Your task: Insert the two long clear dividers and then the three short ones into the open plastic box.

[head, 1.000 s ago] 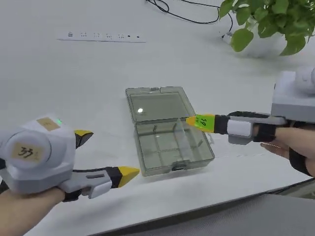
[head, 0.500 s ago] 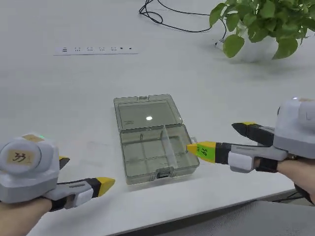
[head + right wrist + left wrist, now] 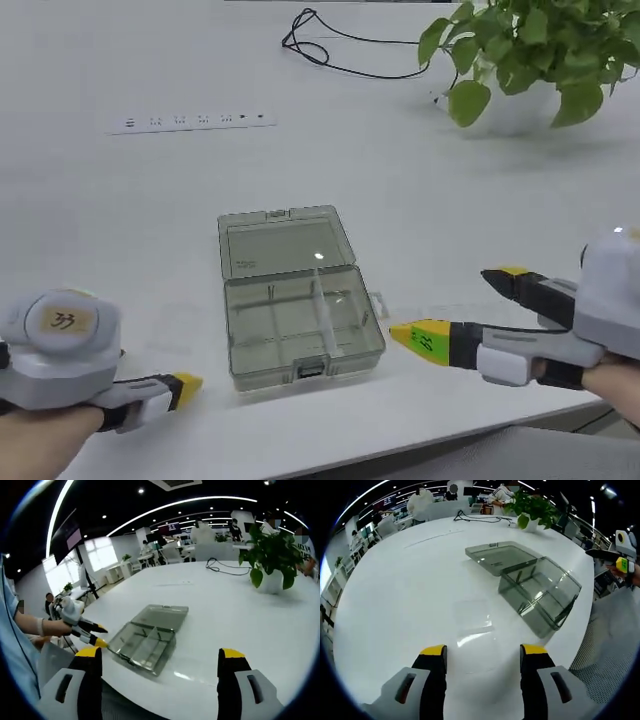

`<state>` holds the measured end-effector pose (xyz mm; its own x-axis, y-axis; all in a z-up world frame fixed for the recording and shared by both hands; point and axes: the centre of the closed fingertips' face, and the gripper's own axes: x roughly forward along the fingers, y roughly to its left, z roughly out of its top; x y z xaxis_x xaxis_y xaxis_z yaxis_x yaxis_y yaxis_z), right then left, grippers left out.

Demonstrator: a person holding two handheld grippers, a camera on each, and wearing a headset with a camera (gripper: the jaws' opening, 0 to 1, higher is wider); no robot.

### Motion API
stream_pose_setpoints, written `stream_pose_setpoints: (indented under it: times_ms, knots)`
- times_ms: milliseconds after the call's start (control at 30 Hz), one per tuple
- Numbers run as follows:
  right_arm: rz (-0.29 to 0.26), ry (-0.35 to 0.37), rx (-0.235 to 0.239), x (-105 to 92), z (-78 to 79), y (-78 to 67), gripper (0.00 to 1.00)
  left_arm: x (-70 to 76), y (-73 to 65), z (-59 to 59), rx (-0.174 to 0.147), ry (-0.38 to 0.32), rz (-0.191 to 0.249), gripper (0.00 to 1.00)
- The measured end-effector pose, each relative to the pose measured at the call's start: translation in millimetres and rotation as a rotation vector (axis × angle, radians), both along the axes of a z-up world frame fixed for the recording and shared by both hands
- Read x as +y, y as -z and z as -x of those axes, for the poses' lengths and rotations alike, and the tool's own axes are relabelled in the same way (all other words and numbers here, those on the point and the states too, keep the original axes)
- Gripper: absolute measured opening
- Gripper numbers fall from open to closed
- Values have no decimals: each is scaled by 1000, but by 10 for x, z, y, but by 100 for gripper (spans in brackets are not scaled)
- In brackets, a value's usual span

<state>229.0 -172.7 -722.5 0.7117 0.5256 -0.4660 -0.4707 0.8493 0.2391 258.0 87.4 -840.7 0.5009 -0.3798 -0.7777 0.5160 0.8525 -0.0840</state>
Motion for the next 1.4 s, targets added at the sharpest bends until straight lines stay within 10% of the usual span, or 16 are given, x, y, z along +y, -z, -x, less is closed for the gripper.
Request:
stream_pose_setpoints:
  times_ms: [233,1400]
  knots:
    - [-6,-10,16,-36,75,79,95,62,35,-13,-21,-1,-100,50]
    - [-1,-37,29,50,91,158,89,25,18,-65,-27,-21,-59,32]
